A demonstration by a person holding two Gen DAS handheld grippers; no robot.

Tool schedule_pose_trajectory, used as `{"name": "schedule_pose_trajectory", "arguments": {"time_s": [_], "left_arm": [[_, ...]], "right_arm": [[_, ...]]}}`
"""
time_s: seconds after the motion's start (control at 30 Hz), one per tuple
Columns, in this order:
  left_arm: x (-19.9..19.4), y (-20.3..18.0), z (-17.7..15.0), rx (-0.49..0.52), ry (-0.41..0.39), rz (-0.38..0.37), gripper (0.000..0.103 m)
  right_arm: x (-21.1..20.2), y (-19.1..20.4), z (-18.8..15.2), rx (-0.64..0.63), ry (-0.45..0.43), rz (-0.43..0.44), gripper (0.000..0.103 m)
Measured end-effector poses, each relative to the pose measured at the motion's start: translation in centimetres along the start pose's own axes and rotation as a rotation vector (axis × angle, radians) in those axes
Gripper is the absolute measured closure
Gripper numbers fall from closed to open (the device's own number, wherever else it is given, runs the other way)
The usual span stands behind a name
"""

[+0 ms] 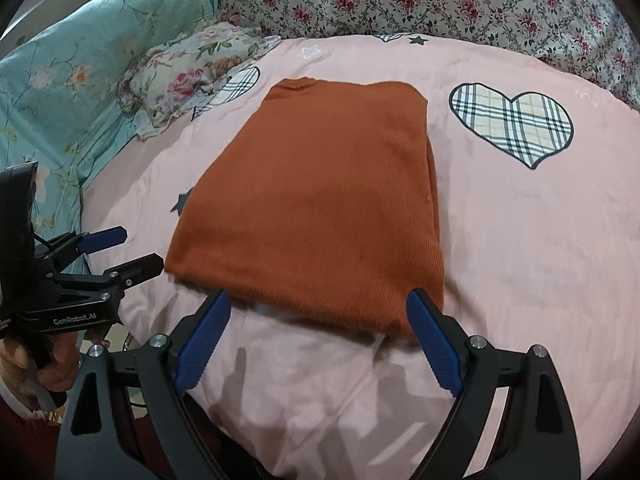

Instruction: Fold small clothes

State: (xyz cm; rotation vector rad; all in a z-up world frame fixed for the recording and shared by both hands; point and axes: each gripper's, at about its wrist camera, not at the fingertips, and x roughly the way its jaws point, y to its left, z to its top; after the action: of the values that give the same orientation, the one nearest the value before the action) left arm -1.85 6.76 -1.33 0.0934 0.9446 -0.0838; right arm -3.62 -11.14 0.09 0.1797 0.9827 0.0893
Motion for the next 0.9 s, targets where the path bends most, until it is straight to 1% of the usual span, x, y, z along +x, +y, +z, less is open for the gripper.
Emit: {"name": "schedule_pose_trajectory", "arguments": {"time_s": [0.13, 0.37, 0.6, 0.9], "left_arm": [[0.7, -0.5, 1.1, 0.011, 0.014, 0.029, 0.018], [1.4, -0.7, 2.3, 0.002, 0.015, 0.041, 0.018], [2.0, -0.6, 2.9, -0.014, 0.021, 0.048, 0.017], [2.7, -0.4, 3.4, -0.032, 0.028, 0.039, 0.017]], "right_arm": [[0.5, -0.5, 1.0, 0.027, -0.001, 0.009, 0.012], [1.2, -0.9, 2.1, 0.052, 0.004, 0.022, 0.012], [2.0, -0.7, 2.9, 0.039, 0.013, 0.027, 0.012], [2.9, -0.7, 3.6, 0.029, 0.025, 0.029, 0.012]]}}
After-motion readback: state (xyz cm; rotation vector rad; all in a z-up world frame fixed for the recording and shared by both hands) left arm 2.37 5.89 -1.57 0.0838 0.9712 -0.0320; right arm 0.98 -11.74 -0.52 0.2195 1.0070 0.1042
